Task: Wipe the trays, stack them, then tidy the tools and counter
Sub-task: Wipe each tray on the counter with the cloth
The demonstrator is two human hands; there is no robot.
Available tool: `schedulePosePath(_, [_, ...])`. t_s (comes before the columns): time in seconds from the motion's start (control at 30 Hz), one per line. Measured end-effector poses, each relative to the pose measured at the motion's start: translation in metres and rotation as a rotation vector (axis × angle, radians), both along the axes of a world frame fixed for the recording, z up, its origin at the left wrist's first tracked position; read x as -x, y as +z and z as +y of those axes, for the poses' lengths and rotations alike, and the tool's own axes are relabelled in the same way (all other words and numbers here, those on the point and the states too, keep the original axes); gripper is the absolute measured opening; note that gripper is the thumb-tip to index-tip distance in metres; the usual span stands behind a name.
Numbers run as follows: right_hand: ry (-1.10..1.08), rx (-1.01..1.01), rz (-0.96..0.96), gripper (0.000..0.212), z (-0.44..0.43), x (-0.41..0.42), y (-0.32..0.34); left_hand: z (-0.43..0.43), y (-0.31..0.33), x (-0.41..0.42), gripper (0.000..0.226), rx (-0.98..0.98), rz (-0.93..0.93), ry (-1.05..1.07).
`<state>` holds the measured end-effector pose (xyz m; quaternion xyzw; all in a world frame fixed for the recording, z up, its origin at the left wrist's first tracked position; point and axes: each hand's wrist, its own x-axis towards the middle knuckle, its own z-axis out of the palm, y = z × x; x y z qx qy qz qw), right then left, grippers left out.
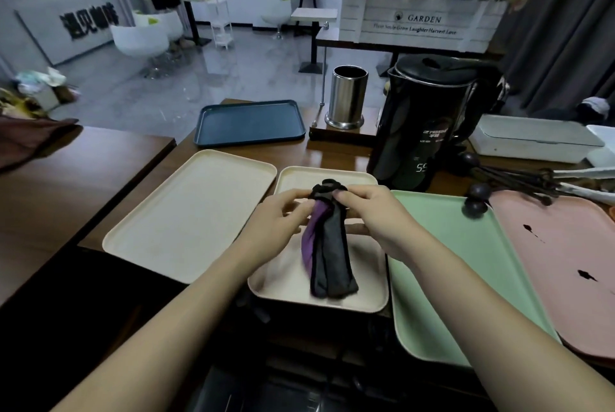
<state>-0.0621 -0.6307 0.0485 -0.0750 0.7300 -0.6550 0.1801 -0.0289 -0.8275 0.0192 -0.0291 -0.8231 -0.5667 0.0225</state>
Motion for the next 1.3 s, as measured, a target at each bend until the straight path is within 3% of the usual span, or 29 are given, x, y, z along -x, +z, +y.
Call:
schedulePosePath(0.1, [-0.038,0.059,-0.038,0.021,0.002,-0.001,0.004,0.006,0.009,0.0,0.018,-0.09,0.009,0.05])
schedulePosePath(0.2, [-0.048,0.1,-0.072,0.02,0.003,0.002,0.006,0.003,0.005,0.001,0.032,0.089,-0.027,0.0])
schedulePosePath(0.37, [-0.134,0.06,-0.066,0.021,0.015,0.014,0.005,-0.016,0.0,0.014,0.027,0.192,-0.053,0.068])
schedulePosePath(0.5, [-0.213,-0.004,-0.029,0.018,0.026,0.026,0.009,-0.041,0.009,0.03,0.024,0.329,0.028,0.118])
schedulePosePath(0.77, [-0.2,0.071,0.343,0.018,0.03,0.041,0.045,-0.05,0.074,0.051,0.019,0.359,0.377,0.276])
schedulePosePath(0.87, [-0.033,-0.088,0.439,0.021,0.037,0.026,0.022,-0.053,0.065,0.03,0.017,0.465,0.39,0.138])
schedulePosePath(1.0, [0.265,-0.784,0.477,0.036,0.043,0.002,-0.029,-0.057,0.022,-0.007,0.014,0.735,-0.022,-0.223])
schedulePosePath(1.07, [0.347,-0.941,0.472,0.041,0.042,-0.005,-0.035,-0.056,0.011,-0.015,0.011,0.751,-0.154,-0.324])
schedulePosePath(1.17, [0.244,-0.941,0.552,0.029,0.037,-0.004,-0.034,-0.056,0.006,0.0,0.012,0.719,-0.057,-0.205])
schedulePosePath(1.3, [0.195,-1.082,0.643,0.016,0.018,0.002,-0.042,-0.052,-0.008,0.037,0.012,0.788,0.09,-0.005])
